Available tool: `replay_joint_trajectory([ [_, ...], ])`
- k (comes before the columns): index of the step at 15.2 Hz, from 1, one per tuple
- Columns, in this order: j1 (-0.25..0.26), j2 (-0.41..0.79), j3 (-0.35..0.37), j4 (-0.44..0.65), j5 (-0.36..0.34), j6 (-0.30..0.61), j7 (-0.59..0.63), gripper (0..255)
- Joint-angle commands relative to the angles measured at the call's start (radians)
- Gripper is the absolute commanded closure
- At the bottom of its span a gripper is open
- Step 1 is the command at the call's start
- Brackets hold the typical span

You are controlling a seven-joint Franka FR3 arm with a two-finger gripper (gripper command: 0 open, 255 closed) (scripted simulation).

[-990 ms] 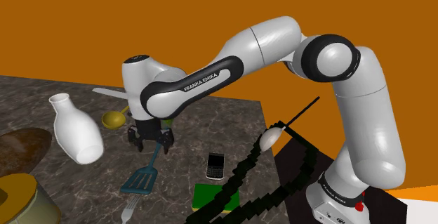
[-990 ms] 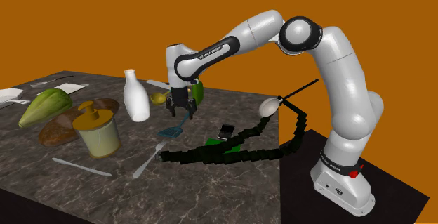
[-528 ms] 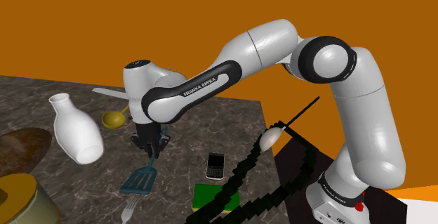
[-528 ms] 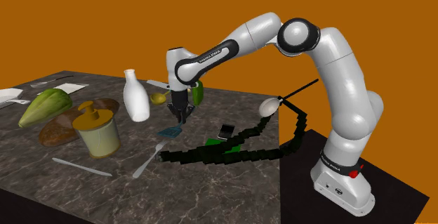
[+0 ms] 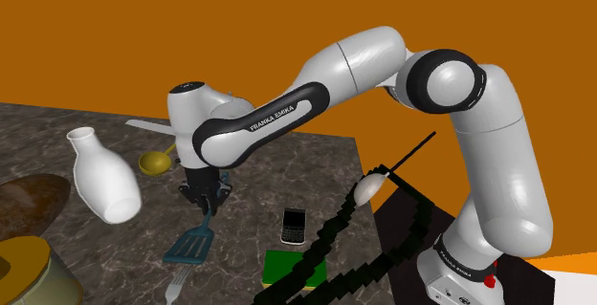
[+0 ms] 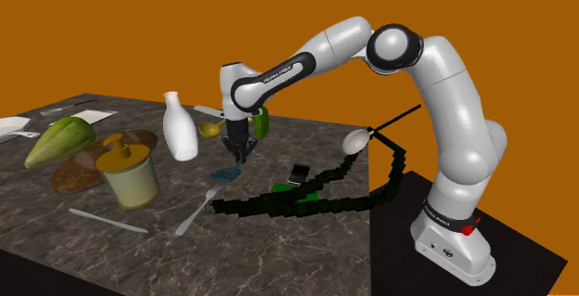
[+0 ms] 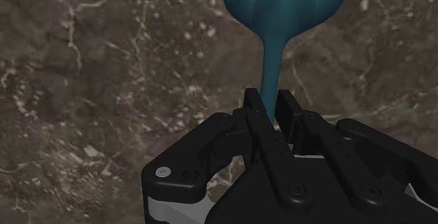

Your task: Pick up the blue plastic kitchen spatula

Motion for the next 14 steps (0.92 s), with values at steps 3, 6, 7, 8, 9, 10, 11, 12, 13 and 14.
replay_joint_trajectory([
  [3, -0.005, -0.021, 0.008, 0.010, 0.011, -0.034, -0.004, 255],
  [6, -0.008, -0.038, 0.015, 0.025, 0.020, -0.065, -0.007, 255],
  [7, -0.009, -0.043, 0.017, 0.030, 0.023, -0.075, -0.008, 255],
  [8, -0.010, -0.049, 0.019, 0.036, 0.026, -0.086, -0.009, 255],
  [9, -0.010, -0.054, 0.021, 0.042, 0.029, -0.096, -0.009, 255],
  [10, -0.011, -0.059, 0.023, 0.048, 0.032, -0.107, -0.010, 255],
  [11, -0.011, -0.064, 0.025, 0.055, 0.034, -0.118, -0.011, 255],
  [12, -0.012, -0.068, 0.026, 0.061, 0.037, -0.129, -0.012, 255],
  [13, -0.012, -0.073, 0.028, 0.069, 0.039, -0.139, -0.012, 255],
  [14, -0.012, -0.077, 0.030, 0.076, 0.041, -0.151, -0.013, 255],
])
